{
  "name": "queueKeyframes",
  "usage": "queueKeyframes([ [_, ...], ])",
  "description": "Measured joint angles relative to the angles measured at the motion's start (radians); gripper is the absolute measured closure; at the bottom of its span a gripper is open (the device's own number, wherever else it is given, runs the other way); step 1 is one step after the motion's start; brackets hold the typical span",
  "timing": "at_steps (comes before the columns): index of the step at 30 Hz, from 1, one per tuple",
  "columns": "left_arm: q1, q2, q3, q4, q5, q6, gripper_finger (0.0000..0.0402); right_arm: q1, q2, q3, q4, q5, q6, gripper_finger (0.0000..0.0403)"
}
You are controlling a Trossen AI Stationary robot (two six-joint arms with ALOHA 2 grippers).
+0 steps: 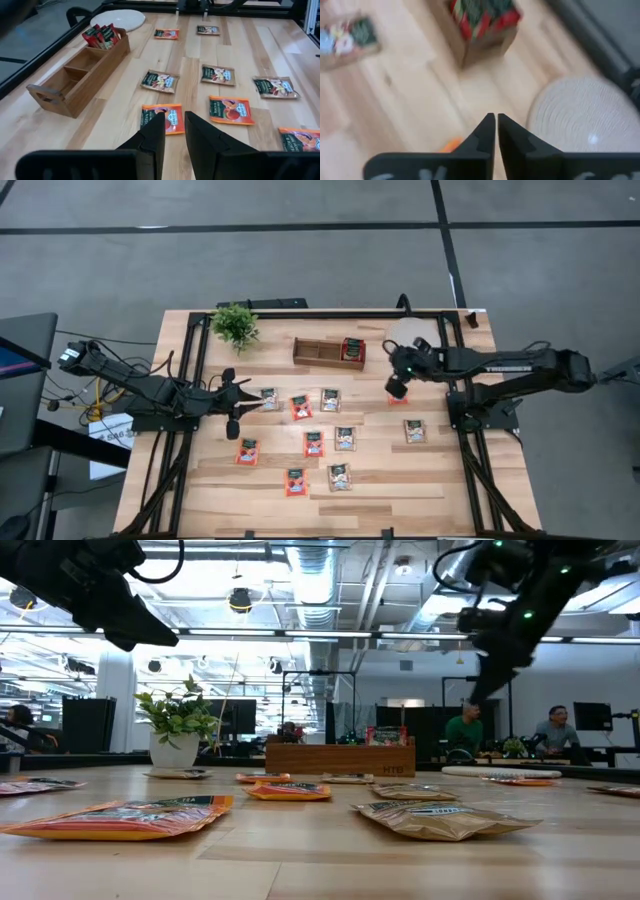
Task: Pick & Place Tea
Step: Put the orange tea bag into the middle section of the wooden organizer
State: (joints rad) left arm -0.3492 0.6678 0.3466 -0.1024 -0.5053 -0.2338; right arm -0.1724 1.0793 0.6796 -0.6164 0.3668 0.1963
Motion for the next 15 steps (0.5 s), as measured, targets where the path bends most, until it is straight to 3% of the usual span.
queueKeyframes([
  [7,0.0,0.0,0.0,0.0,0.003,-0.026,0.0335,0.0,-0.007,0.0,-0.119,-0.086,0.066,0.0326],
  [15,0.0,0.0,0.0,0.0,0.041,-0.031,0.0335,0.0,0.095,0.0,-0.127,-0.113,0.061,0.0283],
])
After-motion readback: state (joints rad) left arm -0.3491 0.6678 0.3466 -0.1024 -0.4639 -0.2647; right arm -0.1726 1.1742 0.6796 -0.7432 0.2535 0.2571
